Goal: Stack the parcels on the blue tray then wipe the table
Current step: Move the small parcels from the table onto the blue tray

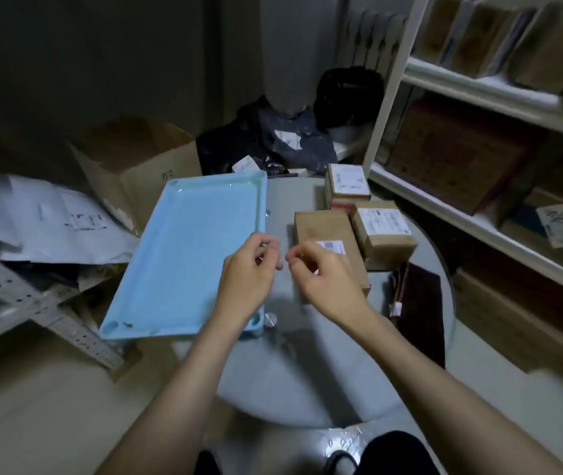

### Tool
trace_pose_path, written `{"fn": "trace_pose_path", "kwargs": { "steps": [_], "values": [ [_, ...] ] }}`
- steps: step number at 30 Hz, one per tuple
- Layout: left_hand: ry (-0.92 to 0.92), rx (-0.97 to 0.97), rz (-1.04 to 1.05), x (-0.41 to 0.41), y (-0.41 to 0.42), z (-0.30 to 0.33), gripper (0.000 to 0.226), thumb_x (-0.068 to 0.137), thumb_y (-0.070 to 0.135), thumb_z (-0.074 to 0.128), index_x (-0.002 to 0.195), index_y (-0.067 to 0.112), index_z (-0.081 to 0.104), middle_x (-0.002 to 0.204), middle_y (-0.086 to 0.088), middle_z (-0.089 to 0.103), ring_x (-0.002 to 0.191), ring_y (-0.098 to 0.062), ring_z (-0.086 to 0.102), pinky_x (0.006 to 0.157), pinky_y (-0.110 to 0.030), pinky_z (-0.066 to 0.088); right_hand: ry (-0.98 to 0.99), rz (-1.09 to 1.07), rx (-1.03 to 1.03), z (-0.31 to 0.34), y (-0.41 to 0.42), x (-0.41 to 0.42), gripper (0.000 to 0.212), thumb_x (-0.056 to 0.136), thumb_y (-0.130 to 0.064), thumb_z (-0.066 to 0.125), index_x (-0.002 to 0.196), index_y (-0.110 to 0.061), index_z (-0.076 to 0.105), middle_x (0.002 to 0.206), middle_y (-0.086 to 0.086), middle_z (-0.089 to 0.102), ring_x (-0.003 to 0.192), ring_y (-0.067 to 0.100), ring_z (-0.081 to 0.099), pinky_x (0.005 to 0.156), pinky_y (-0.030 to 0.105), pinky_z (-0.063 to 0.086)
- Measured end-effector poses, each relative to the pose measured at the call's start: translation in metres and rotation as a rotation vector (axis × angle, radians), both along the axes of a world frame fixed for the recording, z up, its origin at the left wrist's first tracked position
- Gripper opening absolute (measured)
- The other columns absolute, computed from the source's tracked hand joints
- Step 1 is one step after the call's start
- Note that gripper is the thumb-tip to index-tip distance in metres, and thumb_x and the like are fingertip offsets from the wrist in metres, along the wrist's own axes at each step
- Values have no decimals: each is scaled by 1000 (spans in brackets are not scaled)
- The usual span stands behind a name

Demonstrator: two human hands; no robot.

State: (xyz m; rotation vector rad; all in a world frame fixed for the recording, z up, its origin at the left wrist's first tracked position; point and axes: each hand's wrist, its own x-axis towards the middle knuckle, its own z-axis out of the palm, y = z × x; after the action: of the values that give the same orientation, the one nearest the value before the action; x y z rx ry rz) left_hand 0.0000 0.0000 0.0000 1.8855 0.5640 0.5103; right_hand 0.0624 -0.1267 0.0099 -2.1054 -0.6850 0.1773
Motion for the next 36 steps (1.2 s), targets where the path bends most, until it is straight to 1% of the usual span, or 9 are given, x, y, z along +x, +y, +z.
{"fn": "trace_pose_path", "kwargs": {
  "steps": [3,6,11,17,20,24,27,31,36],
  "values": [
    [42,252,27,-3,-9,-2,21,93,33,51,111,27,63,100,11,71,95,-18,64,89,-37,50,-48,-2,-10,-7,-11,4,31,79,-44,44,92,-26,66,76,-7,67,73,15,61,74,42,53],
    [245,542,24,-10,-8,-24,42,95,39,48,134,26,53,133,5,61,122,-21,51,102,-39,38,-109,25,-138,-30,-12,9,32,82,-40,45,104,-25,63,97,-3,67,96,22,58,88,43,48],
    [501,713,24,-18,-9,-59,60,95,51,38,148,22,38,145,0,53,129,-24,46,103,-41,36,-317,-21,-510,-65,-13,22,48,87,-48,48,130,-25,51,136,1,50,126,27,37,101,46,27],
    [504,735,24,-12,-28,-59,65,90,54,43,146,21,41,139,0,58,120,-24,51,95,-40,42,-414,-96,-694,-70,-6,38,58,78,-64,51,128,-36,45,136,1,45,131,35,32,100,62,28],
    [476,761,19,-11,-39,-62,64,84,51,47,138,17,52,126,-1,67,105,-27,59,82,-40,47,-380,-137,-676,-70,-7,42,52,72,-64,55,117,-40,47,135,-1,42,125,33,33,85,53,38],
    [476,755,-25,-9,-48,-58,64,81,42,42,138,15,54,125,-1,68,100,-26,60,78,-40,50,-348,-176,-538,-67,-14,44,49,71,-59,53,116,-40,49,135,-4,45,126,29,34,87,51,37],
    [485,705,-64,-8,-57,-48,64,82,35,45,144,19,45,132,2,63,106,-24,57,81,-40,50,-327,-178,-491,-61,-17,45,54,74,-60,51,125,-41,48,140,-3,45,128,27,33,91,53,37],
    [564,600,-74,-5,-58,-39,68,91,31,47,153,18,21,146,-2,45,125,-25,48,95,-39,44,-412,-106,-691,-67,-20,38,62,75,-62,49,133,-40,42,144,0,42,130,30,32,91,55,37],
    [597,598,-80,-2,-55,-31,66,92,27,49,152,16,23,148,-4,43,124,-30,53,95,-41,44,-398,-82,-757,-70,-21,34,69,77,-68,45,140,-43,31,150,-1,35,137,32,25,95,58,32]
  ]
}}
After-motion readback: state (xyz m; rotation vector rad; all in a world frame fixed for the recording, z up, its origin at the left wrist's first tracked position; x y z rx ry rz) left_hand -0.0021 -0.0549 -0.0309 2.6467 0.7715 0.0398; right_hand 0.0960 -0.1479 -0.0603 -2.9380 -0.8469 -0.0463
